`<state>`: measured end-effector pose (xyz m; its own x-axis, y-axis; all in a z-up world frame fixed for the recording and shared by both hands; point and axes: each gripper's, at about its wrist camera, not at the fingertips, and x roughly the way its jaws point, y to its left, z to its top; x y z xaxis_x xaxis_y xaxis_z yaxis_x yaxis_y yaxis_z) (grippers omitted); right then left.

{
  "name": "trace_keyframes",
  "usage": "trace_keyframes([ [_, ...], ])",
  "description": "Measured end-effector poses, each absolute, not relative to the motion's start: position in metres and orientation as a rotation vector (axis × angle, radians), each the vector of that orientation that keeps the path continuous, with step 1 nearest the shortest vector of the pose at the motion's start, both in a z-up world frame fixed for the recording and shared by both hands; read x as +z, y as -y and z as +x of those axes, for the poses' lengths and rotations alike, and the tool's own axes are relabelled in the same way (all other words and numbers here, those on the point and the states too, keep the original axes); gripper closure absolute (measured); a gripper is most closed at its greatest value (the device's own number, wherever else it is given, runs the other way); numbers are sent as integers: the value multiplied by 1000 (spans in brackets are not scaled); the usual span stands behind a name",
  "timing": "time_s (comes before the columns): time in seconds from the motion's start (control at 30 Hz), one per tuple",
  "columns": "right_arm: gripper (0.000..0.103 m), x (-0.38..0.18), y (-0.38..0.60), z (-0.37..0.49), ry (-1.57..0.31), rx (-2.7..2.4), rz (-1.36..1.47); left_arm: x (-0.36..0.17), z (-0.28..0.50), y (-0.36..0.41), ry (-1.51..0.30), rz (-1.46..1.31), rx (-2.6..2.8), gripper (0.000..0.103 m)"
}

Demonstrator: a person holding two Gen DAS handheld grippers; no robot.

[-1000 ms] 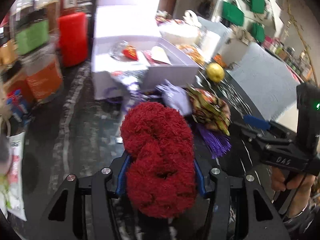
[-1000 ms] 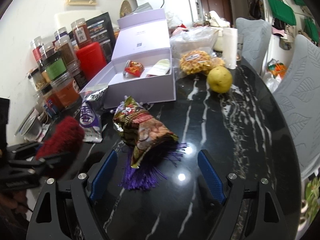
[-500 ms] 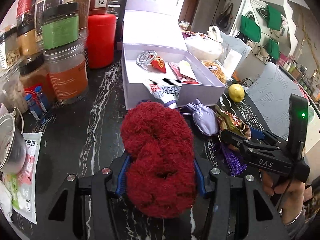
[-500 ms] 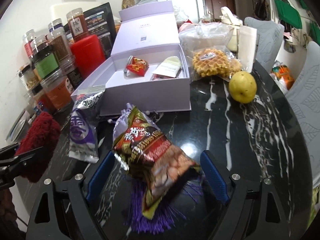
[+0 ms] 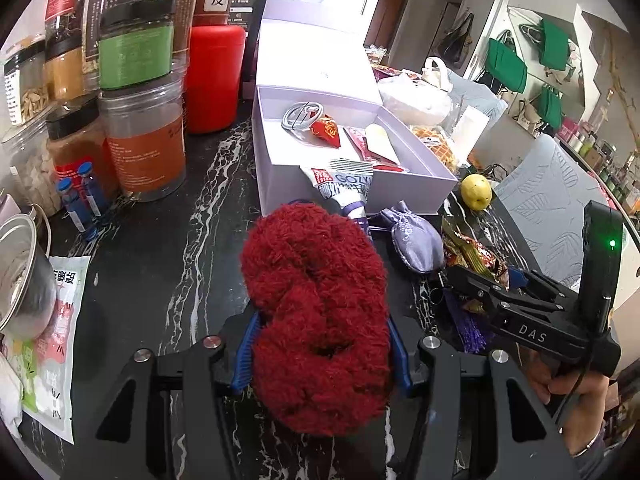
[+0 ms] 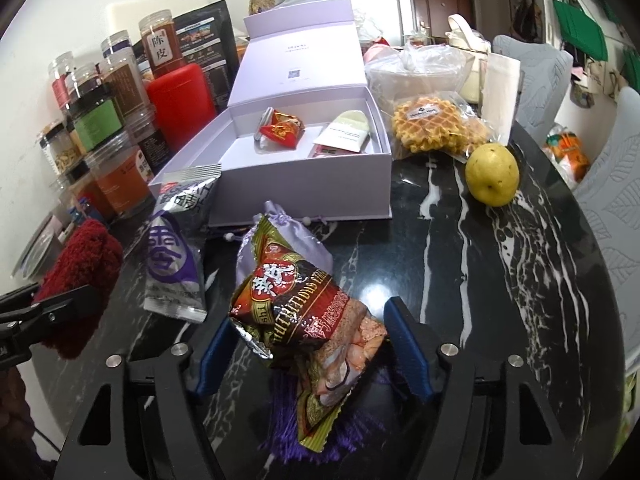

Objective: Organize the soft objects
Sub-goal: 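Grasp the red-and-gold chips bag with the right gripper while the left gripper lifts the scrunchie, then carry the scrunchie and chips bag with both grippers over the lavender box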

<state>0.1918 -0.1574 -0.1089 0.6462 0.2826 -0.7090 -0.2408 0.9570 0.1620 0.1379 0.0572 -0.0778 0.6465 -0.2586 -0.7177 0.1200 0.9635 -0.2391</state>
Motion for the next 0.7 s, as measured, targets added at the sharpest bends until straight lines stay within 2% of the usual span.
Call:
trace_keyframes([
  [0.7, 33, -75, 172, 109, -742, 302, 122, -32, 82, -50, -724, -152, -256, 50],
])
